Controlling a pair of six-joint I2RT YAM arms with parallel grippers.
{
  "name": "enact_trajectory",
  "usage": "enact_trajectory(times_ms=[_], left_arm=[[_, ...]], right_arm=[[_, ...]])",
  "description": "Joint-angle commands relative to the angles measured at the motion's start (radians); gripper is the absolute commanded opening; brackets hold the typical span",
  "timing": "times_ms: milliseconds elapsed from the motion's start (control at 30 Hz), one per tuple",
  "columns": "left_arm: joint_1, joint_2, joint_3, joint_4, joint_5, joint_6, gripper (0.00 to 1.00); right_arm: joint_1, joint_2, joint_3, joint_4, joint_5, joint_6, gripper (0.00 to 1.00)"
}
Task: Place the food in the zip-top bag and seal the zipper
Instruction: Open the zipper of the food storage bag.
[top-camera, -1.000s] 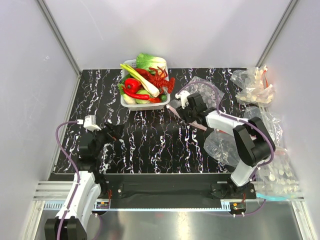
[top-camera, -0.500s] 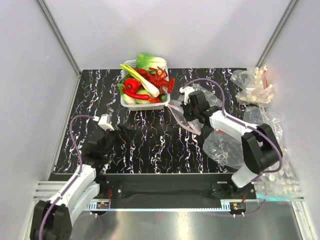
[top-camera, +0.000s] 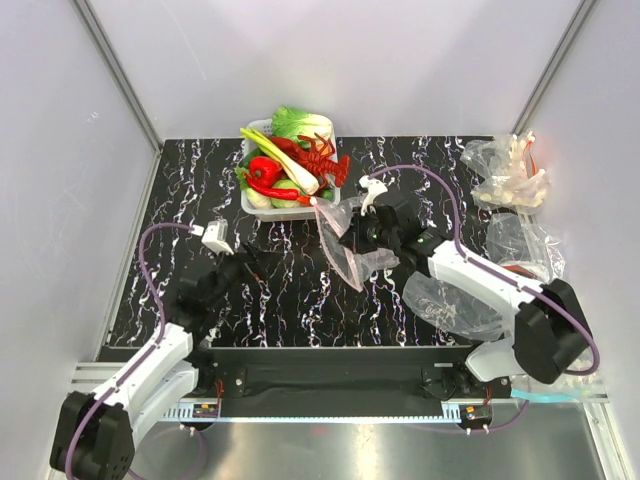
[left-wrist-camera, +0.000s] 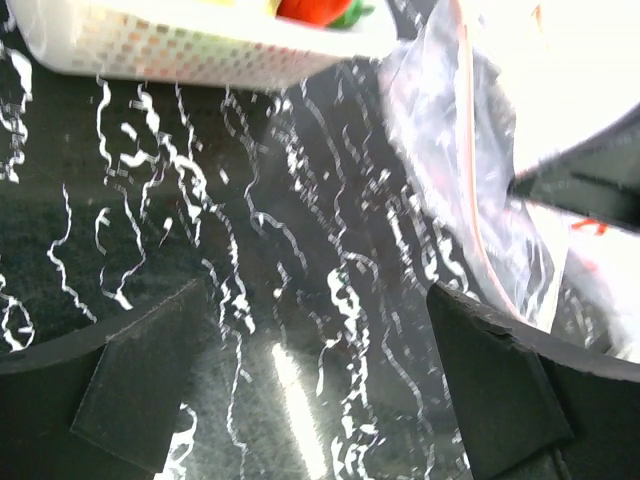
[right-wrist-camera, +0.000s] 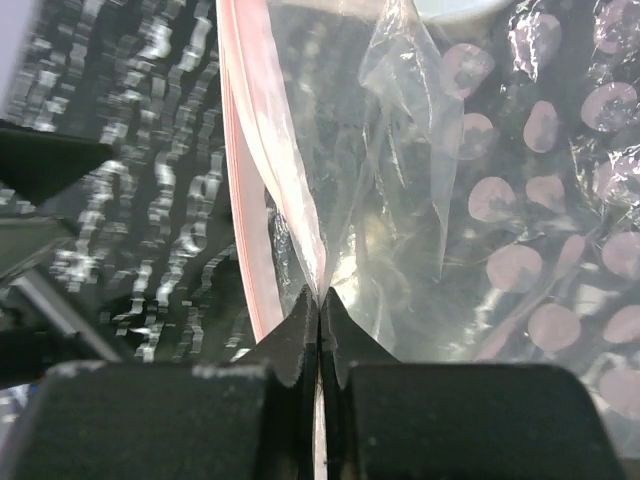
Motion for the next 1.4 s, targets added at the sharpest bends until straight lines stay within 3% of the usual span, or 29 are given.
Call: enact_trajectory(times_ms=[0, 100, 233, 433, 867, 967, 1100, 1133, 1200, 1233, 1267, 1300, 1333, 1367], left_arm=[[-0.002, -0.075, 0.01, 0.099, -0.065, -0.06, 0.99], [-0.002, -0.147, -0.018, 0.104, -0.122, -0.142, 0.99], [-0.004, -0.164, -0.01, 0.116, -0.034, -0.114, 0.99], [-0.03, -0.014, 0.1, 0.101, 0.075, -0.117, 0.82], [-0.2, 0.178, 0.205, 0.087, -0.028, -0.071, 0.8], [-0.219, 0.242, 0.208, 0.102, -0.057, -0.071, 0.74], [-0.225, 0.3, 0.214, 0.118, -0.057, -0.073, 0.54], [-0.225, 0.309, 0.214, 0.124, -0.053, -0.071, 0.42], [-0.225, 0.331, 0.222, 0.139, -0.024, -0.061, 0.25], [-0.225, 0.336, 0.228, 0.138, -0.016, -0.058, 0.08], [-0.225, 0.337, 0.238, 0.135, -0.01, -0.051, 0.01], [-0.228, 0.333, 0.245, 0.115, -0.005, -0.035, 0.0], [-0.231, 0.323, 0.249, 0.098, -0.013, -0.025, 0.0], [-0.235, 0.296, 0.261, 0.076, -0.051, -0.013, 0.0]], right_arm=[[0.03, -0.087, -0.017, 0.099, -0.018, 0.102, 0.0], [0.047, -0.117, -0.029, 0.123, -0.001, 0.131, 0.0], [0.065, -0.123, -0.025, 0.128, 0.019, 0.15, 0.0], [0.105, -0.077, -0.003, 0.128, 0.043, 0.151, 0.0], [0.176, -0.004, 0.044, 0.157, 0.106, 0.147, 0.0], [0.185, 0.001, 0.052, 0.156, 0.114, 0.145, 0.0], [0.194, -0.001, 0.054, 0.157, 0.119, 0.145, 0.0], [0.196, -0.002, 0.054, 0.156, 0.117, 0.144, 0.0], [0.197, -0.005, 0.054, 0.152, 0.117, 0.139, 0.0], [0.199, -0.007, 0.055, 0.145, 0.116, 0.136, 0.0], [0.199, -0.007, 0.061, 0.142, 0.116, 0.134, 0.02], [0.2, -0.004, 0.066, 0.142, 0.117, 0.125, 0.09], [0.2, -0.005, 0.077, 0.092, 0.122, 0.122, 0.21], [0.202, -0.004, 0.084, 0.073, 0.138, 0.121, 0.44]])
